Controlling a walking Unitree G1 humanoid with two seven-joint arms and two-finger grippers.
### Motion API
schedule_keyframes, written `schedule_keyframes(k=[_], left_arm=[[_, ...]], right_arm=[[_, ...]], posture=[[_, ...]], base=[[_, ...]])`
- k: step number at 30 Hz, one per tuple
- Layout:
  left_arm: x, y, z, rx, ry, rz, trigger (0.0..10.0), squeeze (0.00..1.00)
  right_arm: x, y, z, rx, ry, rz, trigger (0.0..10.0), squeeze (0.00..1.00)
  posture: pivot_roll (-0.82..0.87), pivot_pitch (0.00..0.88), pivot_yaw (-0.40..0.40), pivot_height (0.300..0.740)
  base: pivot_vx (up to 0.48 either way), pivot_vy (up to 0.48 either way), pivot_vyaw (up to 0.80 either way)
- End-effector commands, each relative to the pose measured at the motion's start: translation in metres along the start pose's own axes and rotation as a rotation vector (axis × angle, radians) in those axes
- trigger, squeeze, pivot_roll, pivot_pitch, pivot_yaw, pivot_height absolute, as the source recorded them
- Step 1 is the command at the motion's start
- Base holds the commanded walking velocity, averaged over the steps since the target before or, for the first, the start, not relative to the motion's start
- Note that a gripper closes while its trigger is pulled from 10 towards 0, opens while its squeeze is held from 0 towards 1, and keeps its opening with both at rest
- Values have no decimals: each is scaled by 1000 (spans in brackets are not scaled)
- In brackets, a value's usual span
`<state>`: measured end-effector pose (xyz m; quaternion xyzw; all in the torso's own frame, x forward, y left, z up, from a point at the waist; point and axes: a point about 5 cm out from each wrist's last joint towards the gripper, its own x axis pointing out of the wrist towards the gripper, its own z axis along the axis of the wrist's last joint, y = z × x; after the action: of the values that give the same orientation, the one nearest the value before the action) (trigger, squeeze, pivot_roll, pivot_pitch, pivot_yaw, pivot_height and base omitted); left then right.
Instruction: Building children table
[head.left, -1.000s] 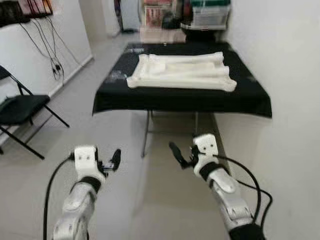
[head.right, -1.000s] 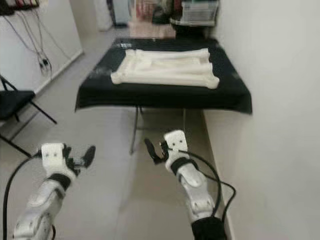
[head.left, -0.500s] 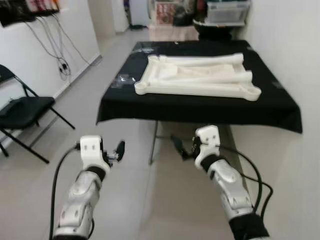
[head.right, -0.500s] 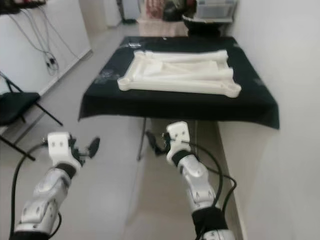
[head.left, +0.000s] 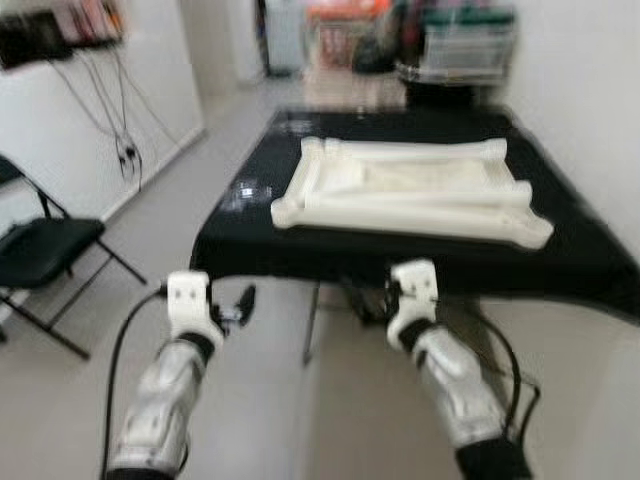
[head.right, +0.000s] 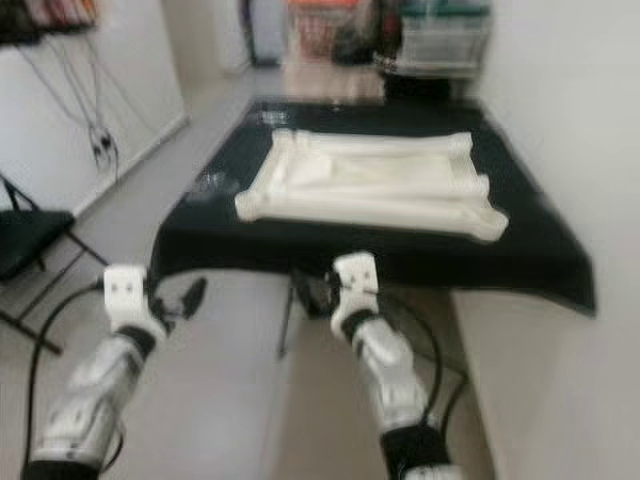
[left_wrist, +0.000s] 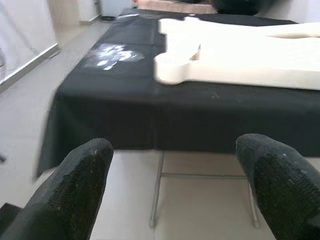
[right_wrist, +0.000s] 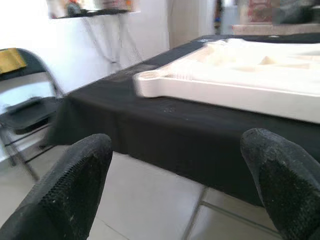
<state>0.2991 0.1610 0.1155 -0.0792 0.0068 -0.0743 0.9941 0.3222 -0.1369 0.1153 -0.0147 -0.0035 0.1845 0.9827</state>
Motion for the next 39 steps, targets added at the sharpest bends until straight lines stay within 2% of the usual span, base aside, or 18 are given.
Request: schedule_keyframes(k=[1,4,9,13,18,23,31,33,39], left_arm=[[3,-7,0,-5,2,-30,10000,0],[3,-7,0,-8,4,-31,10000,0],[3,-4,2,-15,-1,-24,10000,0],[5,0,15,-17,-43,-10,10000,0],[11,2,26,0,-86,-1,10000,0],[8,-4,21,-15,-77,-9,10000,0],[9,-9,21,-40,-73,-18,10000,0],[8,-11,21,-37,-72,-24,10000,0],[3,-9,20,-38,-70,-10,10000,0]], right_arm=[[-4,-8,-3,4,20,-26,10000,0],[-4,-8,-3,7,17,-28,10000,0],[-3,-10,3,30,-16,-30,10000,0],[-1,-19,14,71,-50,-44,10000,0],[3,-19,18,74,-72,-44,10000,0],[6,-11,20,4,-74,22,10000,0],[1,-13,20,6,-74,36,10000,0],[-1,-10,25,-11,-111,78,10000,0],[-4,-5,33,-74,-132,191,10000,0]], posture=[[-17,0,32,740],[-17,0,32,740],[-13,0,28,740],[-16,0,15,740],[-11,0,12,740],[-18,0,11,740],[-40,0,20,740],[-40,0,21,740],[-32,0,15,740]], base=[[334,0,-800],[326,0,-800],[311,0,0],[311,0,0],[310,0,0],[297,0,0],[292,0,0],[281,0,0],[272,0,800]])
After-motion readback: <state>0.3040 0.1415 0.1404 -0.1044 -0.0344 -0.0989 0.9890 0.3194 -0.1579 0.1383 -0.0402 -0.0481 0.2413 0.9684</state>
